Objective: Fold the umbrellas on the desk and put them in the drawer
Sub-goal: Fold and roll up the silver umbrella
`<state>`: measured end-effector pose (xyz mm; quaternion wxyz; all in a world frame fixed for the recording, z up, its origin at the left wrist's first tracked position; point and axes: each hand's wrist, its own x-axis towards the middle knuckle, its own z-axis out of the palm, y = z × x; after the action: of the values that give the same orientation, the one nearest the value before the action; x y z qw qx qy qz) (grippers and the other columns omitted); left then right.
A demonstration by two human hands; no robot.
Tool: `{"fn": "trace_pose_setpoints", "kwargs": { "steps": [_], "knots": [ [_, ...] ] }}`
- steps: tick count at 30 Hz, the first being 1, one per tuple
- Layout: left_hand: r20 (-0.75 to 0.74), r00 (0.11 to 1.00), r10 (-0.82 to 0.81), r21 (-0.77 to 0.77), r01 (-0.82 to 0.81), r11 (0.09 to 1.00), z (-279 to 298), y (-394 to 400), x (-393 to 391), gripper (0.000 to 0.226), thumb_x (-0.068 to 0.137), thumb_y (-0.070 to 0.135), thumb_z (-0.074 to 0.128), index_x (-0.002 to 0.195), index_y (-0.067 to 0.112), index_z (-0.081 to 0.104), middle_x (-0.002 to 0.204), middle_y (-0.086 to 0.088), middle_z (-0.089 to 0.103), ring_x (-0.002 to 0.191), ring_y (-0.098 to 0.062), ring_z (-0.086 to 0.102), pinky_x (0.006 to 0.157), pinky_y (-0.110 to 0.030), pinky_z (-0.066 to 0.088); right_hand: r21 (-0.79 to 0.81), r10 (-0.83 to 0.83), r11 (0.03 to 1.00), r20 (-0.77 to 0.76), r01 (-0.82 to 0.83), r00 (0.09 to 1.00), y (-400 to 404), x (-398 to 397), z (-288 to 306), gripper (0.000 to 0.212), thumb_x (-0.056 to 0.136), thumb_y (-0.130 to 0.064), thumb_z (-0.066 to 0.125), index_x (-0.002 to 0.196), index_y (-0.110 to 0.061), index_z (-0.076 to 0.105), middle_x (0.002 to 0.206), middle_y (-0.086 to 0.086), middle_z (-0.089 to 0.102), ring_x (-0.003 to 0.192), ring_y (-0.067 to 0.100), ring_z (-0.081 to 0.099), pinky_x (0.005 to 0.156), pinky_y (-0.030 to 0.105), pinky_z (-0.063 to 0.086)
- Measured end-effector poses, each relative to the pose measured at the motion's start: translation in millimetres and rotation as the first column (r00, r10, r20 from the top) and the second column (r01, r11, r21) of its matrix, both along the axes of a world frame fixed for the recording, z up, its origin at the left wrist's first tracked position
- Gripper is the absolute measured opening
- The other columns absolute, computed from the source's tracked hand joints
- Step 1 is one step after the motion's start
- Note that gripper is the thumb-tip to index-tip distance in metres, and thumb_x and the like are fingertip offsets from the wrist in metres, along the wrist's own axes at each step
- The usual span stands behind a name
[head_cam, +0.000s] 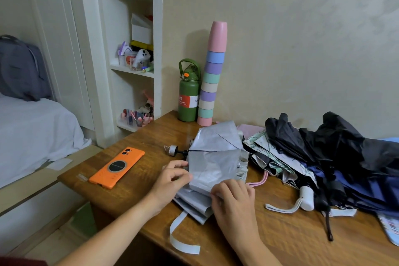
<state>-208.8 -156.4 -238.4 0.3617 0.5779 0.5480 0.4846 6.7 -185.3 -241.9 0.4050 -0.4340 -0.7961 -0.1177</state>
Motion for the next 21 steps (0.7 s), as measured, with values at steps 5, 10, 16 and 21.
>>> {"fn": "trace_pose_setpoints", "kwargs": {
  "steps": [5, 10, 16, 21],
  "knots": [
    [0.029, 0.999, 0.024, -0.043, -0.023, 0.999, 3.9, -5.4, -8.4, 0.045, 0.069, 0.066, 0.063, 0.085, 0.029, 0.083, 0.13, 0.016, 0.058, 0.129, -0.01, 0.049, 0.115, -0.044, 0.036, 0.007, -0.02, 1.0, 0.073, 0.019, 0.997, 0.8, -4.0, -1.5, 0.03, 0.078, -0.018, 0.08, 0.101, -0.025, 0.063, 0.103, -0.007, 0.056, 0.093, 0.019, 0.054, 0.087, 0.033, 0.035],
    [-0.167, 0.986, 0.014, -0.152, -0.04, 0.988, 9.2, -6.9, -10.1, 0.028, 0.09, 0.042, 0.072, 0.079, 0.017, 0.08, 0.125, 0.017, 0.054, 0.127, -0.009, 0.042, 0.107, -0.036, 0.032, -0.024, 0.113, 0.994, 0.136, -0.111, 0.984, 4.1, -3.0, -6.5, 0.032, 0.074, -0.002, 0.073, 0.09, -0.027, 0.059, 0.09, -0.011, 0.051, 0.082, 0.015, 0.047, 0.076, 0.029, 0.038],
    [-0.569, 0.816, 0.102, -0.231, -0.277, 0.933, 24.1, -13.3, -2.0, 0.042, 0.094, 0.04, 0.055, 0.056, 0.021, 0.053, 0.117, 0.007, 0.055, 0.121, -0.018, 0.038, 0.104, -0.042, 0.031, -0.099, 0.271, 0.962, 0.214, -0.255, 0.939, 1.5, -7.4, -7.5, 0.02, 0.087, -0.017, 0.053, 0.095, -0.032, 0.065, 0.094, -0.013, 0.05, 0.084, 0.009, 0.046, 0.07, 0.027, 0.042],
    [-0.704, 0.704, 0.095, -0.221, -0.345, 0.912, 32.6, -14.3, 1.7, 0.041, 0.094, 0.041, 0.055, 0.057, 0.025, 0.052, 0.119, 0.004, 0.054, 0.124, -0.02, 0.04, 0.108, -0.044, 0.034, -0.15, 0.35, 0.932, 0.136, -0.33, 0.927, -0.1, -3.4, -6.0, 0.015, 0.098, -0.029, 0.057, 0.106, -0.034, 0.069, 0.101, -0.015, 0.053, 0.092, 0.006, 0.049, 0.076, 0.027, 0.043]
  ]
}}
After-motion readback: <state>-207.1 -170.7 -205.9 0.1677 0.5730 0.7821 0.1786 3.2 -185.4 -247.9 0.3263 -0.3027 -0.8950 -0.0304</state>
